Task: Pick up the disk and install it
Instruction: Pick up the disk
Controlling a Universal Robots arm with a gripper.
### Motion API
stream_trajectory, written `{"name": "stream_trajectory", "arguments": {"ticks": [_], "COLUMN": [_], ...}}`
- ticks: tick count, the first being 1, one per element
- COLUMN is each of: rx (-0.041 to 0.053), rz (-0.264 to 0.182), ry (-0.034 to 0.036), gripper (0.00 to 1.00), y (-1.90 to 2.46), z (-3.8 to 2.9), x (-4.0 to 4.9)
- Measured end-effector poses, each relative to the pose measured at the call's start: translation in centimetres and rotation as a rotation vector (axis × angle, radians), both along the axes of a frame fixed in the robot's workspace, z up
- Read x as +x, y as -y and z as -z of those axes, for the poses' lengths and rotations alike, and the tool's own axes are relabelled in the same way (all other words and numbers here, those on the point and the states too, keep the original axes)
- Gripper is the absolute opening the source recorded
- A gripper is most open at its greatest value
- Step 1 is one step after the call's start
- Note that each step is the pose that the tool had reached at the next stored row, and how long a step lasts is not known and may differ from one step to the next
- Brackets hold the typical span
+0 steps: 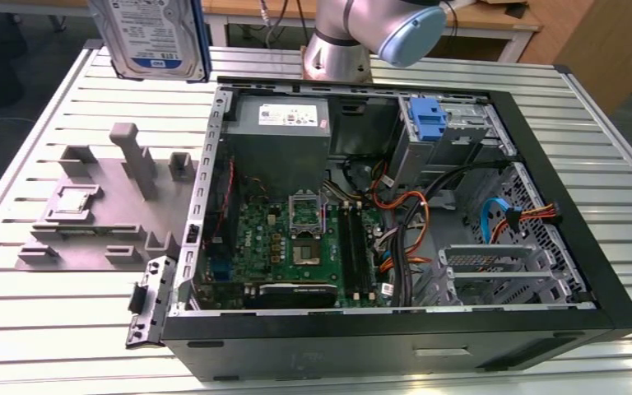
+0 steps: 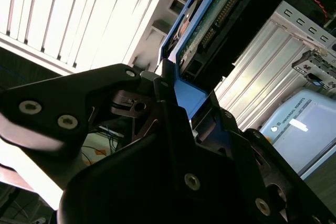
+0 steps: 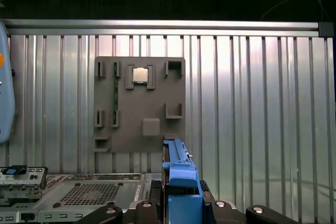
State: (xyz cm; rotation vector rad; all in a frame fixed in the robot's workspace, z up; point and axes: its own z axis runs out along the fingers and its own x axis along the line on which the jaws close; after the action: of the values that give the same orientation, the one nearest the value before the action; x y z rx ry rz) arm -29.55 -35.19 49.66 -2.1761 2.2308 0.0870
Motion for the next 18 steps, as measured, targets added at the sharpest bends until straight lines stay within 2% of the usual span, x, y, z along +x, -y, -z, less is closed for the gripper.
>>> {"name": "stream_trajectory", "arguments": {"ticks": [18], "rx": [0.0000], "rz": [0.000], "ry": [0.0000], "gripper": [0.36], "y": [0.00], "z": [0.00], "x": [0.82]}}
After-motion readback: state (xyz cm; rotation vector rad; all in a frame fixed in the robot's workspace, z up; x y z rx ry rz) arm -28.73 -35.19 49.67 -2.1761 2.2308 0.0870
